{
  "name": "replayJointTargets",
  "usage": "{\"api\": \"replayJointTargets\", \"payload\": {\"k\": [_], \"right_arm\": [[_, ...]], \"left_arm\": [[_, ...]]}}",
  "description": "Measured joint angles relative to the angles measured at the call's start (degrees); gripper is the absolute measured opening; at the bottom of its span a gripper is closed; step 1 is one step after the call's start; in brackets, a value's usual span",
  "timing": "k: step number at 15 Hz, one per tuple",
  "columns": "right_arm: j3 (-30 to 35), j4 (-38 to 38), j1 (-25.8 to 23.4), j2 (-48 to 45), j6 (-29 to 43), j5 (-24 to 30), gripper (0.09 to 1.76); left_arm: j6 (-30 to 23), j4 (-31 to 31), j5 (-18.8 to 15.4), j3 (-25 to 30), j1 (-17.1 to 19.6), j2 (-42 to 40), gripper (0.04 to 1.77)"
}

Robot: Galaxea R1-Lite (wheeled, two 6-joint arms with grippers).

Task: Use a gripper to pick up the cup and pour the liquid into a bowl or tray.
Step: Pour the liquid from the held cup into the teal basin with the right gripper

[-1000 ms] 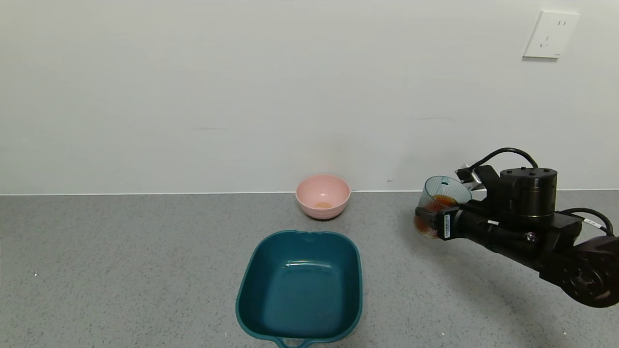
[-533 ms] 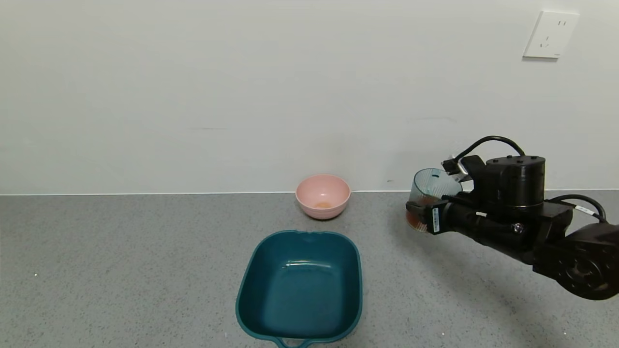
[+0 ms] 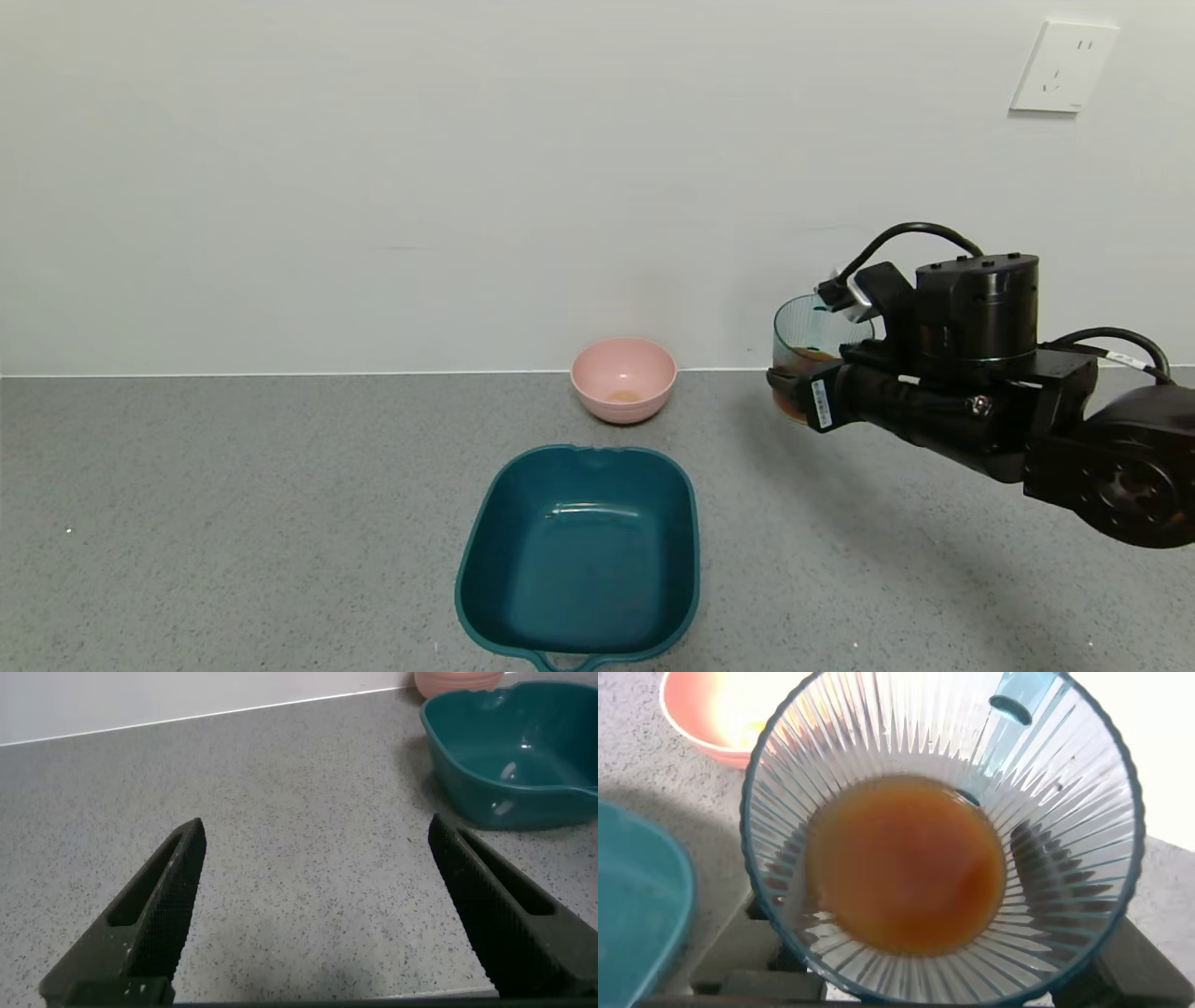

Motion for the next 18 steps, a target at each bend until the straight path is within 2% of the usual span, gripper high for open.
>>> {"api": "replayJointTargets", "payload": {"k": [8,18], "right_arm": [[-3.5,2.1,7.1,2.6,-11.1,-8.8,1.35],[-3.7,1.2,12.5,6.6,-19.2,-13.6,1.35]], "left_arm": [[0.0,0.0,0.0,0.0,0.0,0.0,1.72],[0.0,0.0,0.0,0.0,0.0,0.0,1.72]]}}
